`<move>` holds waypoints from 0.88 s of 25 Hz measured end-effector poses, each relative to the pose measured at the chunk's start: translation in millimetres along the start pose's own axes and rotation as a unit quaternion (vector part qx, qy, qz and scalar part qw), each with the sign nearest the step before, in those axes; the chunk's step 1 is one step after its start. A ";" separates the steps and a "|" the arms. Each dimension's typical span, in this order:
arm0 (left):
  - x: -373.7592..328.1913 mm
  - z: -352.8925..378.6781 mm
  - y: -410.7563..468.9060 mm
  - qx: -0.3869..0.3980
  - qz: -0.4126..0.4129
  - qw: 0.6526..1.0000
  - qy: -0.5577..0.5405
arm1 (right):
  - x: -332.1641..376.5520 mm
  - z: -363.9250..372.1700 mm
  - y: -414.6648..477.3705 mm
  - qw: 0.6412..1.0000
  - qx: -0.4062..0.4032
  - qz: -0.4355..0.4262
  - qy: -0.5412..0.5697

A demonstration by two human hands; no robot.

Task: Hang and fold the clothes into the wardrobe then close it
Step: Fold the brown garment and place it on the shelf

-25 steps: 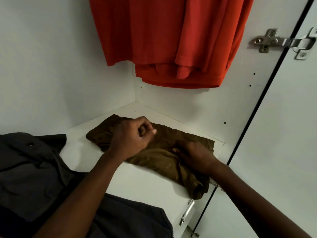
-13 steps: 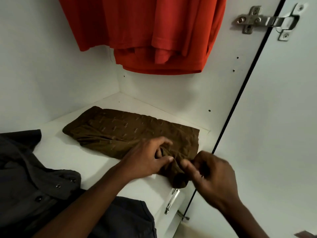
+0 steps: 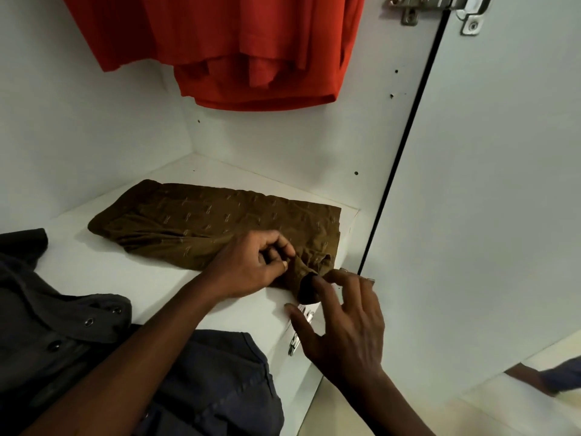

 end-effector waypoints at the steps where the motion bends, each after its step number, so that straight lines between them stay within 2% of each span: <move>1: -1.0 1.9 -0.4 0.013 0.003 1.000 0.000 | 2.8 1.5 1.5 1.000 0.001 -0.009 -0.009; 4: -3.6 2.4 -0.7 0.000 0.007 1.000 0.013 | 2.0 6.0 8.8 1.000 -0.004 0.005 0.011; 7: -6.2 0.5 -1.6 -0.039 0.006 0.999 0.021 | -27.1 3.4 12.1 0.987 -0.024 0.101 0.126; 10: -7.5 2.0 -1.5 -0.029 0.008 1.000 0.006 | -47.6 4.9 14.0 0.965 -0.011 0.157 0.209; 12: -8.2 2.9 -1.6 -0.021 0.005 1.000 0.013 | -40.9 5.2 11.7 0.968 0.013 0.141 0.206; 15: -9.9 5.5 -1.0 -0.023 0.003 0.999 0.038 | -31.9 17.2 3.3 0.986 0.058 0.096 0.120; 17: -10.8 8.3 -2.3 -0.021 0.001 0.999 0.050 | -41.4 22.7 3.3 0.983 0.058 0.103 0.141; 19: -16.8 10.8 -3.9 -0.012 0.010 0.997 0.077 | -61.3 27.5 5.7 0.954 0.062 0.170 0.240; 20: -21.0 13.0 -4.3 -0.003 0.010 0.993 0.117 | -76.0 33.7 5.0 0.920 0.070 0.228 0.312; 22: -30.5 20.1 -6.4 0.024 -0.005 0.969 0.245 | -95.2 53.4 3.4 0.812 0.114 0.345 0.457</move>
Point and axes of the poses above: each hand's wrist, its own y-axis towards the middle knuckle, its own z-axis out of the palm, x = y × z, the point moved 10 cm from there along y, towards the middle knuckle, and after that the axes turned 8 degrees about x, right-handed, at the moved point
